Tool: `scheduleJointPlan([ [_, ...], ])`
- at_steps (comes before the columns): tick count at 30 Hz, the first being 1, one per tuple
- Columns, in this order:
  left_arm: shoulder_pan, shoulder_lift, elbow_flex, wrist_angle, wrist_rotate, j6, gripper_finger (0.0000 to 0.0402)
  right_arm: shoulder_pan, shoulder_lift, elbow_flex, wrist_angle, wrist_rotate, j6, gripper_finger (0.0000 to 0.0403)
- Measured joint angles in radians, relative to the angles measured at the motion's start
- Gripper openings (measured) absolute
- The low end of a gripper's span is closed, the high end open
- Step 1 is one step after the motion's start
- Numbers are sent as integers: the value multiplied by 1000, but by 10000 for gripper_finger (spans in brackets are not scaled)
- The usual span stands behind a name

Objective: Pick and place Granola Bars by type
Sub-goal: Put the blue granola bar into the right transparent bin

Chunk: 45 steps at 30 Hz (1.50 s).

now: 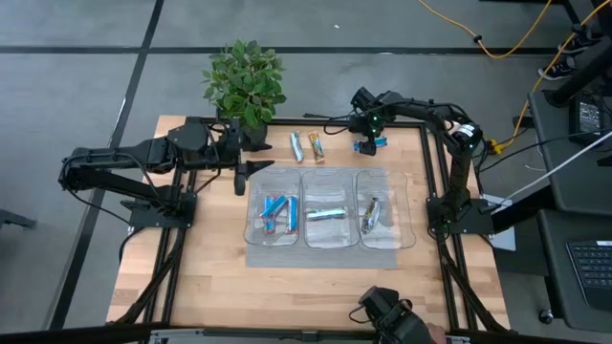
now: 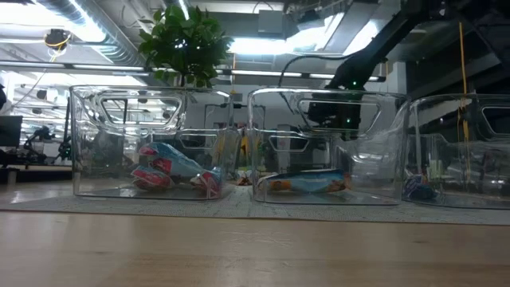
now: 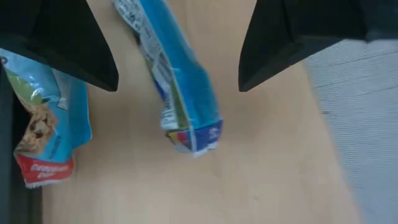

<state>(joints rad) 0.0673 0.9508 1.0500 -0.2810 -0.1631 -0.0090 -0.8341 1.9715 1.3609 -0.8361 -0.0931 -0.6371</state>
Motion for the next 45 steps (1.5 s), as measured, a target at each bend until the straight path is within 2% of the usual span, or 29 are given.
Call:
scheduleJointPlan([
  [7, 0, 0, 0, 0, 0, -15, 182, 0, 20, 0, 32, 24, -1, 326],
  [11, 0, 1, 0, 9, 0, -21, 182, 0, 20, 0, 38, 24, -3, 297],
  [26, 0, 1, 0, 15, 0, -22, 182, 0, 20, 0, -6, 20, -45, 65],
  [30, 0, 1, 0, 15, 0, -22, 182, 0, 19, 0, -54, -10, -46, 22],
  [33, 0, 1, 0, 15, 0, -22, 182, 0, 19, 0, -87, -15, -46, 10],
  [38, 0, 1, 0, 15, 0, -14, 182, 0, 0, 0, -123, -22, -46, 19],
  [45, 0, 1, 0, 14, 0, -12, 182, 0, -109, 0, -146, -41, -46, 8],
])
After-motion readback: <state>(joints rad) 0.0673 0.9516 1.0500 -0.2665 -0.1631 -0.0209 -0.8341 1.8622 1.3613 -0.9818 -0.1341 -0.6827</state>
